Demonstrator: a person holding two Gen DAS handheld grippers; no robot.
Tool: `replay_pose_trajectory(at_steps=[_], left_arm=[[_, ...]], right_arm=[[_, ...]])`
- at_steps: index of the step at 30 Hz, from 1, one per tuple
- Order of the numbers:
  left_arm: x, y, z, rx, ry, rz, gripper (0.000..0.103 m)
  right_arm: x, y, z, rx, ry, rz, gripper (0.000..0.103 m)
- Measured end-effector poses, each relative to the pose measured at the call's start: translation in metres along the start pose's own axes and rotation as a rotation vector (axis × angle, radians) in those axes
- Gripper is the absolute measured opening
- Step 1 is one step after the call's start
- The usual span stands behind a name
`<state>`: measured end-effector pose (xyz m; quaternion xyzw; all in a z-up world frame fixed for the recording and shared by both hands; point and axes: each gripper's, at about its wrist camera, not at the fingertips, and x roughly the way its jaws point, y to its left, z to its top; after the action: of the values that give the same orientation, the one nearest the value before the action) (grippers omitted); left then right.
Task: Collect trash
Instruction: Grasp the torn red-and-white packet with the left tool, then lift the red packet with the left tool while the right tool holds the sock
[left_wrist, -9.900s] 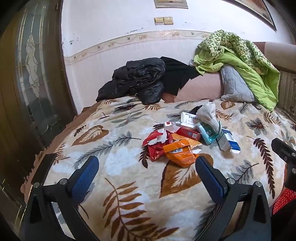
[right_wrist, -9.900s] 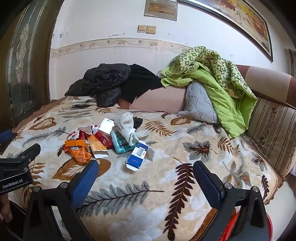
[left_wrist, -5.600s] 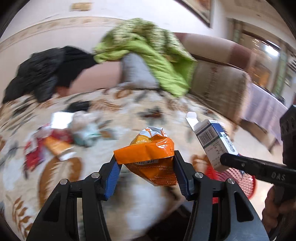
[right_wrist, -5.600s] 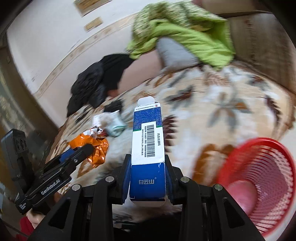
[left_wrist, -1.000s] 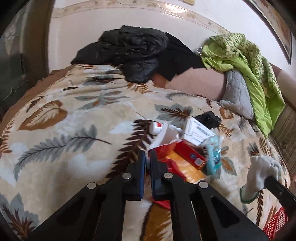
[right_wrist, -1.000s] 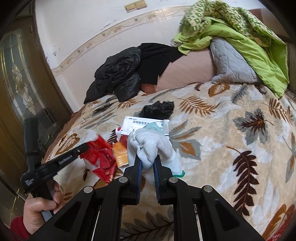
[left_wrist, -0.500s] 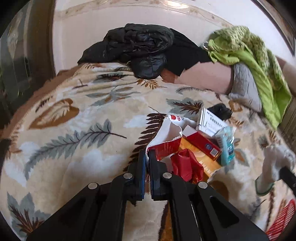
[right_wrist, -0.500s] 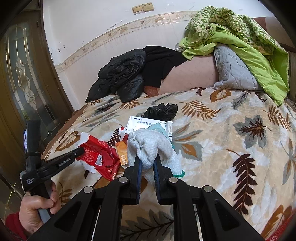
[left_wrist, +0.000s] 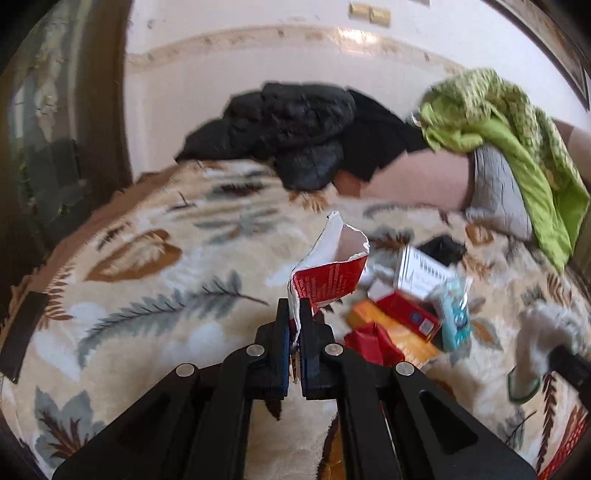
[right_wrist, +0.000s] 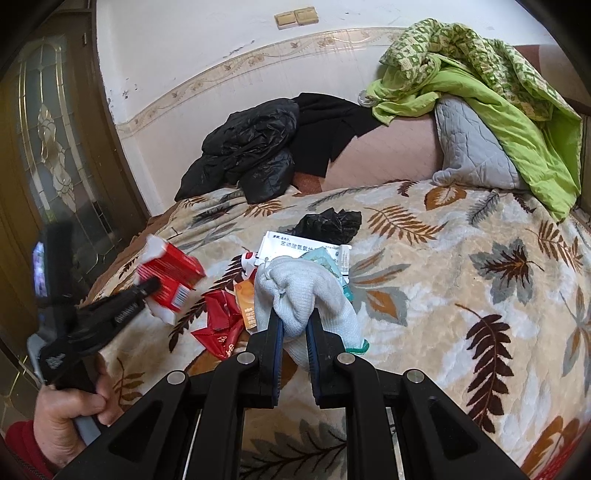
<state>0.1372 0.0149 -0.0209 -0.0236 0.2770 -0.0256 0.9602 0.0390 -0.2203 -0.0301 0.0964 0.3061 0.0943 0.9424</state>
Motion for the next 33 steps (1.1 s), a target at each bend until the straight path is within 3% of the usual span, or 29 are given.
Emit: replay_pose_trajectory(at_steps=[6, 14, 23, 27, 33], left_arm=[[-0.026, 0.000, 0.006, 0.010, -0.096, 0.090, 0.003], [-0.031, -0.002, 0.006, 0.042, -0.113, 0.112, 0.003], [-0.049, -0.012, 0.008, 0.093, -0.214, 0.183, 0.003], [-0.055, -0.013, 0.012, 0.092, -0.211, 0.170, 0.004], [-0.060, -0.022, 0.015, 0.072, -0.123, 0.075, 0.003]], right_arm=[[0.001, 0.015, -0.002, -0.067, -0.010, -0.005, 0.013], [0.007, 0.031, -0.003, -0.118, -0.007, -0.006, 0.013], [0.011, 0.034, -0.004, -0.125, -0.001, -0.004, 0.013], [0.011, 0.034, -0.004, -0.128, 0.000, -0.001, 0.013], [0.008, 0.033, -0.003, -0.122, -0.007, -0.020, 0.013]])
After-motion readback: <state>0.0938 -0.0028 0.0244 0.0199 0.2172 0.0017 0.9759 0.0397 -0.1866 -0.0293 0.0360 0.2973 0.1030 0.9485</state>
